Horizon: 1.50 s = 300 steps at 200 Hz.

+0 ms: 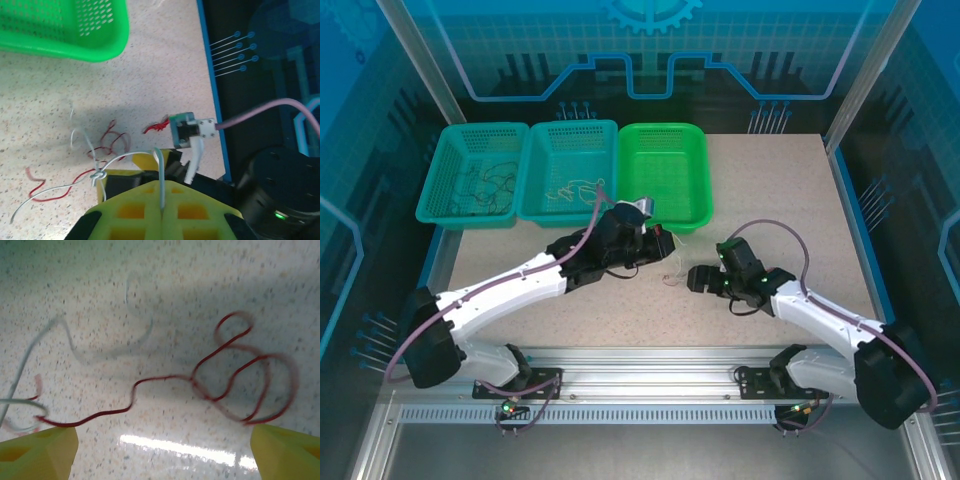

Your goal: Untangle the cables

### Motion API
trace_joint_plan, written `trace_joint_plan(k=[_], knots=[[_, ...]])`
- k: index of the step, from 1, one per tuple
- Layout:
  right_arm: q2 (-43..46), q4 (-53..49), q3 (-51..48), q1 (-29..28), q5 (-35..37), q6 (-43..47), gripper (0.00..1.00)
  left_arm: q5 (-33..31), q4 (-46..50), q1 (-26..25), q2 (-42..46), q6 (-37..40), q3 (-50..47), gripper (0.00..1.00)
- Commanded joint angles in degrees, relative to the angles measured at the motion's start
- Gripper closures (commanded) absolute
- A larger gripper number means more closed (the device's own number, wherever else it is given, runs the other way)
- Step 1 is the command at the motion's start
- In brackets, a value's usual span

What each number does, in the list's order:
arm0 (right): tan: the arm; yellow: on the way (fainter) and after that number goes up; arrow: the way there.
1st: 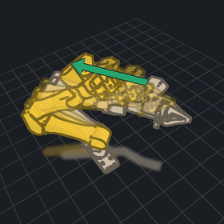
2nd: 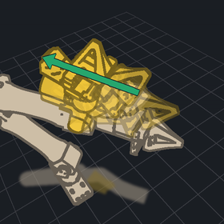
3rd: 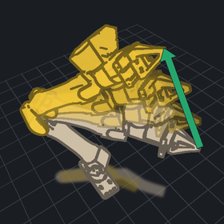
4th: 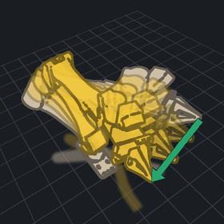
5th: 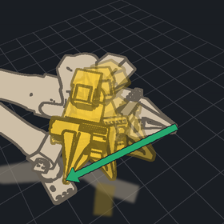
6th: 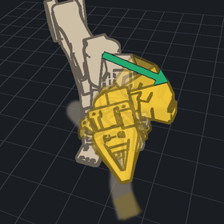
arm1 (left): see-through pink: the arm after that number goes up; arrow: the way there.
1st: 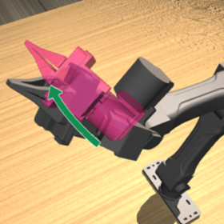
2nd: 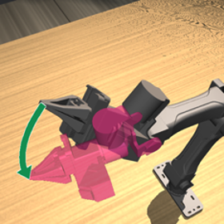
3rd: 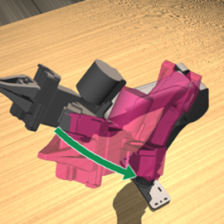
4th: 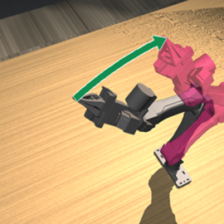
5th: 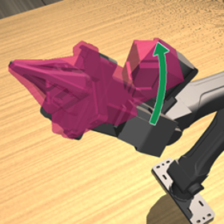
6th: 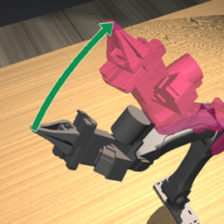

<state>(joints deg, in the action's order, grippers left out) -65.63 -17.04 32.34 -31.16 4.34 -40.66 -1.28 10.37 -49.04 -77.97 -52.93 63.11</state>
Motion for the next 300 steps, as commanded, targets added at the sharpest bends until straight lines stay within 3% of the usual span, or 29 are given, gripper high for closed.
trace_joint_plan(k=[1,37,62,84,91,103,134,180,212,264,300], knots=[[-2.5,5.9,2.5,-0.7,1.6,7.9,0.11,-0.1,0.8,0.5,2.3,3.0,1.9,1.0],[-6.5,17.1,1.3,-2.2,-16.6,27.5,0.13,2.2,-1.0,0.9,3.4,7.2,2.2,1.0],[-7.3,23.5,-0.8,-3.3,-15.4,32.1,0.13,3.8,-0.6,2.0,4.6,10.2,3.0,1.0],[-7.7,32.0,-3.6,-3.4,-13.6,33.2,0.21,6.3,-1.5,3.3,5.5,10.6,3.1,1.0],[-8.3,34.6,-4.0,-3.3,-13.6,33.4,0.26,6.5,-1.6,3.6,5.8,10.6,3.1,1.0],[-10.4,35.2,-3.1,-3.4,-14.3,33.6,0.45,7.0,-1.7,4.4,6.2,10.1,2.8,1.0],[-14.7,35.3,-1.8,-3.2,-13.1,31.1,1.0,7.8,-2.0,6.8,8.6,9.2,1.5,1.0],[-14.0,29.5,-3.2,-0.2,-3.1,22.2,1.0,7.0,6.6,16.2,15.0,12.5,3.5,1.0],[-14.0,25.6,-4.0,3.9,-2.5,18.5,1.0,4.3,15.3,26.7,17.7,17.1,10.4,1.0],[-12.9,21.2,-3.4,5.5,-1.2,16.6,1.0,11.3,13.9,40.2,14.0,15.9,16.9,1.0],[-13.6,16.7,-2.3,7.0,-1.7,14.9,1.0,14.6,12.2,45.9,10.3,16.1,21.6,1.0]])
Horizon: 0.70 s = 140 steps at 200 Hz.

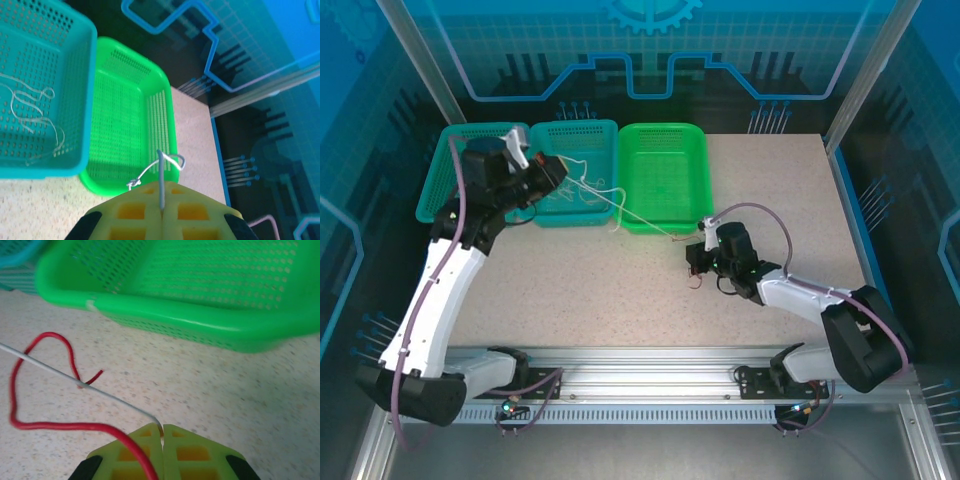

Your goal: Untangle the cables

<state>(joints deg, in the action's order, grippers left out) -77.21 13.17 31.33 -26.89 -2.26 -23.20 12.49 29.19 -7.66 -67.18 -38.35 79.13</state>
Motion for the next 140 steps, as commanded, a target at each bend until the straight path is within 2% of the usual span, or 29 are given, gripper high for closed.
trace_joint_plan(k=[1,25,98,140], knots=[[-2.0,-13.5,-1.3,2.8,4.9,-2.5,1.0,0.9,-6.7,4.6,-0.7,1.5,5.7,1.0],[-1.2,-13.7,-1.9,2.8,4.8,-3.4,1.0,2.7,-7.9,6.0,-3.0,1.9,8.0,1.0],[4.1,-15.6,-1.8,2.9,3.9,-4.3,0.99,0.5,-9.0,10.8,-14.9,6.1,19.0,1.0],[9.8,-20.0,-1.0,2.9,2.8,-4.5,0.99,0.7,-15.2,11.7,-23.1,6.8,18.7,1.0]])
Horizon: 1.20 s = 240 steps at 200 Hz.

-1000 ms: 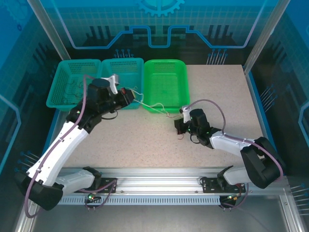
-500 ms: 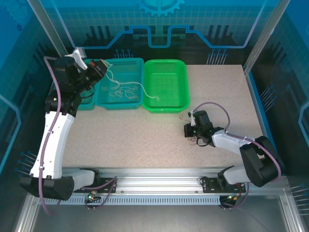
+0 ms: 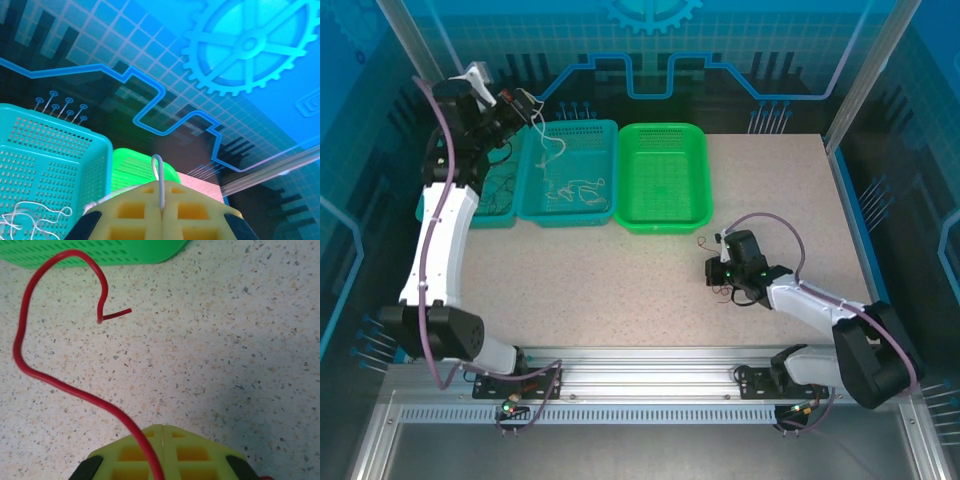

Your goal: Untangle the cables

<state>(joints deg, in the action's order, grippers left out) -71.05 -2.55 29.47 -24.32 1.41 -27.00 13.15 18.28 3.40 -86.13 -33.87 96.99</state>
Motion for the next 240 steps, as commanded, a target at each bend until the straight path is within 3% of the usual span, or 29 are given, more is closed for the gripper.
trace_joint_plan(k=[1,41,60,69,101,126,150,179,194,215,240], knots=[[3.9,-4.4,0.8,0.3,-0.9,-0.7,0.99,0.0,-4.4,0.7,-4.3,2.3,0.8,1.0],[13.0,-9.2,1.2,0.3,-2.1,-1.2,0.97,-1.3,-6.7,0.7,-11.1,4.1,-1.0,1.0],[17.1,-11.9,2.2,0.2,-3.2,-0.8,0.95,0.0,-7.5,0.6,-12.1,3.9,-2.8,0.68],[18.9,-13.0,2.9,0.0,-4.6,0.0,0.94,1.2,-9.0,0.5,-11.2,3.8,-4.6,0.58],[22.6,-15.7,5.7,-1.7,-7.8,3.4,0.93,3.7,-14.9,-1.1,-2.5,4.3,-11.9,0.48],[22.3,-17.3,8.0,-3.2,-10.6,6.9,0.93,8.6,-19.2,-5.4,6.1,7.3,-17.7,0.42],[20.7,-17.6,10.0,-4.0,-13.7,9.6,0.93,13.9,-23.2,-14.4,14.5,18.3,-25.4,0.35],[17.7,-19.5,13.5,-6.0,-16.2,13.1,0.93,17.2,-19.3,-29.1,23.1,45.1,-33.9,0.26],[15.9,-20.5,15.6,-7.3,-17.8,15.2,0.93,17.1,-17.0,-35.0,25.8,55.2,-38.0,0.24],[13.7,-20.9,17.5,-9.2,-19.9,16.9,0.93,18.3,-15.7,-38.9,26.7,61.5,-42.0,0.22],[11.1,-21.2,19.4,-12.6,-21.3,18.6,0.92,18.3,-14.8,-41.0,24.2,62.4,-43.2,0.22]])
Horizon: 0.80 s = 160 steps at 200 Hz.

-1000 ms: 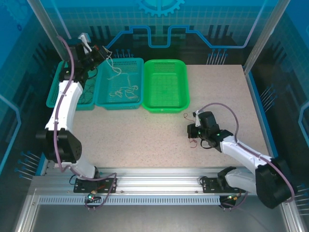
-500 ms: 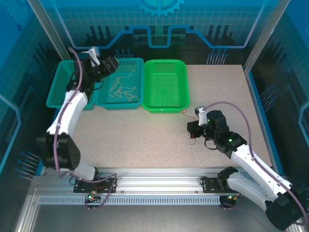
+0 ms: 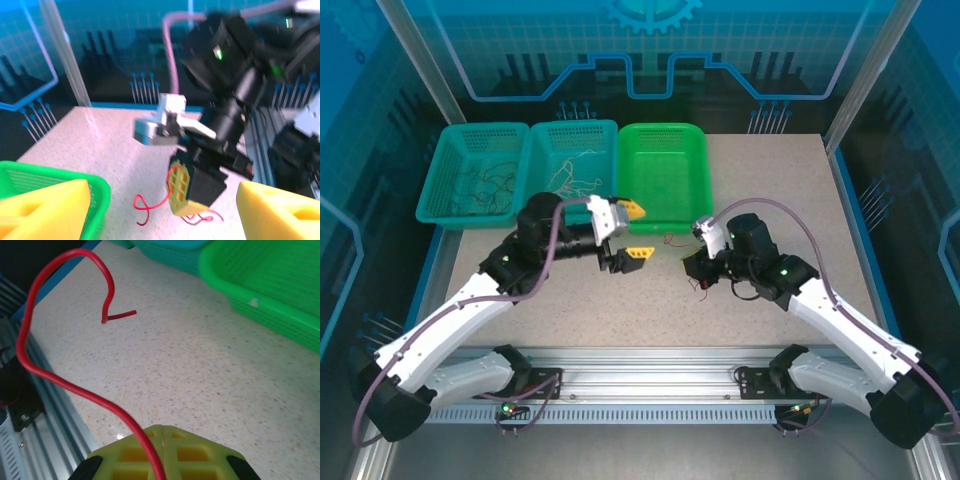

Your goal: Untangle the cables

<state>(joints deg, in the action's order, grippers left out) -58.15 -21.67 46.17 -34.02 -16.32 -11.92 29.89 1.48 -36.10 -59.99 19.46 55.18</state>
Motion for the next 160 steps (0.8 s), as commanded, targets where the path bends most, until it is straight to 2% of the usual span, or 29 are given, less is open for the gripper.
trace_joint_plan(k=[1,34,63,95,114,123,135,160], knots=[[-1.9,-2.1,2.8,-3.0,-3.5,3.6,0.92,1.5,2.0,-1.5,-2.1,9.1,-1.4,0.22],[-4.3,-2.3,5.5,-7.2,-2.9,5.1,0.92,-1.1,-4.0,-1.6,-5.7,8.0,-4.4,0.22],[-3.8,-0.9,5.8,-8.2,-2.2,4.7,0.92,1.0,-2.9,-1.7,-8.8,8.5,-5.0,0.28],[-1.8,1.7,4.5,-8.6,-1.1,4.8,0.93,2.8,-3.3,-1.7,-9.6,7.0,-6.1,0.48],[-2.0,1.0,4.5,-8.7,-0.7,4.9,0.93,3.1,-5.4,-1.7,-8.6,6.0,-6.7,0.63],[-2.1,0.8,4.5,-8.7,-0.8,4.9,0.91,3.2,-5.7,-1.7,-8.3,5.9,-6.5,0.76],[-2.0,0.6,4.5,-8.8,-0.5,4.8,0.89,3.2,-5.7,-1.7,-7.9,5.9,-6.0,1.0],[-1.2,0.3,4.5,-9.0,1.4,4.6,0.88,2.9,-7.4,-1.6,-6.9,4.7,-5.3,1.0]])
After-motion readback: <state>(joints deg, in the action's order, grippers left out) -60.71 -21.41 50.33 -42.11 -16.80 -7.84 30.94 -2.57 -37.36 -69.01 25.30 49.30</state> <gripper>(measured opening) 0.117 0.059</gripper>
